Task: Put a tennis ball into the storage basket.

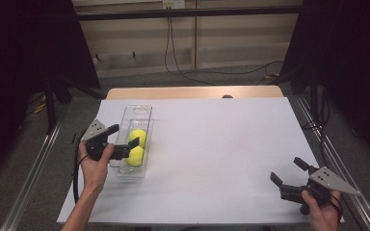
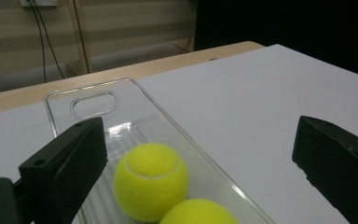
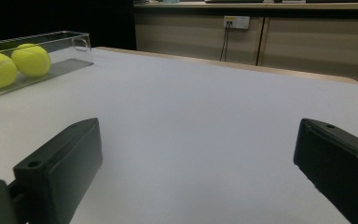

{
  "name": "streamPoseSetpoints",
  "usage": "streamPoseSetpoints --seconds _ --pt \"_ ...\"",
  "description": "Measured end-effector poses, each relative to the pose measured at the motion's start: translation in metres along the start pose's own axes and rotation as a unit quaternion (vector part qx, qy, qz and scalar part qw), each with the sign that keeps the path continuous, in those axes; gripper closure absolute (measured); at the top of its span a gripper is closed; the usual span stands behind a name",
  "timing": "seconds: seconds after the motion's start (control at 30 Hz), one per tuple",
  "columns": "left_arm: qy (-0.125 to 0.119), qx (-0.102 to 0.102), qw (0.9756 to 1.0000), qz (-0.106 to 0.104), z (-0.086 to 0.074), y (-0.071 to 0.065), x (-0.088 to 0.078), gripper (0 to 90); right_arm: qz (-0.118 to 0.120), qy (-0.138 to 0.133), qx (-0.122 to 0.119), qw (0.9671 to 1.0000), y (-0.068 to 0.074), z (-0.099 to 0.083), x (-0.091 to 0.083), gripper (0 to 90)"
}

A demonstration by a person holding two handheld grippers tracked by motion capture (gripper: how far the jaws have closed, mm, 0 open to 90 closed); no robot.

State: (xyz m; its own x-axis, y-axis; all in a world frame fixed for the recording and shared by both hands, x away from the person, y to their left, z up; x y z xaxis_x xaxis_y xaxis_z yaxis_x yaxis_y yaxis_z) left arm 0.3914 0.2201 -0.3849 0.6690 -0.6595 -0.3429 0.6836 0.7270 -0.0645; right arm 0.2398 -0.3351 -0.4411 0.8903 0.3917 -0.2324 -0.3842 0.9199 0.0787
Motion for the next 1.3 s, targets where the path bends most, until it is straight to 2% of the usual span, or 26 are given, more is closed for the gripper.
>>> streamPoseSetpoints --seconds 0.2,0.3,0.33,0.43,0.7,0.87,1.0,1.13,1.2,1.3 --pt "-0.017 0.003 0.9999 0.003 -0.009 -0.008 -0.014 3.5 0.000 -0.001 0.000 1.0000 0.001 0.000 0.000 0.7" --pt "-0.029 -0.005 0.9995 0.007 -0.014 -0.013 -0.020 3.5 -0.001 0.000 0.002 1.0000 0.001 0.000 0.000 0.7" --pt "-0.029 0.000 0.9995 0.009 -0.016 -0.014 -0.022 3.5 -0.001 0.000 0.001 1.0000 0.000 0.000 0.000 0.7" --pt "-0.031 -0.002 0.9995 0.009 -0.022 -0.019 -0.028 3.5 -0.001 -0.001 0.000 1.0000 0.000 0.000 0.000 0.7" --pt "-0.041 -0.021 0.9987 0.022 -0.039 -0.026 -0.044 3.4 -0.001 -0.001 0.000 1.0000 0.001 0.000 -0.001 0.7" --pt "-0.037 -0.016 0.9986 0.034 -0.050 -0.032 -0.054 3.2 -0.003 -0.001 -0.001 1.0000 0.001 0.000 -0.001 0.7" --pt "-0.051 -0.030 0.9971 0.047 -0.059 -0.035 -0.066 3.2 -0.006 -0.002 0.001 1.0000 0.000 0.000 -0.002 0.7" --pt "-0.053 -0.035 0.9964 0.056 -0.067 -0.036 -0.074 2.8 -0.006 0.000 0.000 1.0000 0.000 -0.001 -0.002 0.7" --pt "-0.053 -0.042 0.9963 0.053 -0.072 -0.037 -0.076 2.8 -0.007 -0.001 0.001 1.0000 0.000 -0.001 -0.002 0.7" --pt "-0.050 -0.038 0.9964 0.057 -0.074 -0.042 -0.079 2.8 -0.009 0.000 0.000 1.0000 0.000 -0.001 -0.002 0.7"
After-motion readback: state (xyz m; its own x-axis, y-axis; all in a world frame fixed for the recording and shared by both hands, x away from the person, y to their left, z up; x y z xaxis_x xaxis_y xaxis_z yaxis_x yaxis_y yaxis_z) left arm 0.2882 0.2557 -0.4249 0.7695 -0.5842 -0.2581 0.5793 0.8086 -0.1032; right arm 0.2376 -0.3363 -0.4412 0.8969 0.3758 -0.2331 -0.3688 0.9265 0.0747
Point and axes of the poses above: each handheld gripper's, and its own axes: x roughly forward along the jaws, z roughly out of its top, y roughly to its left, the point moved 1 cm from there along x, roughly forward along the jaws, and after that the axes turned 2 degrees about x, right-handed, at the moved point
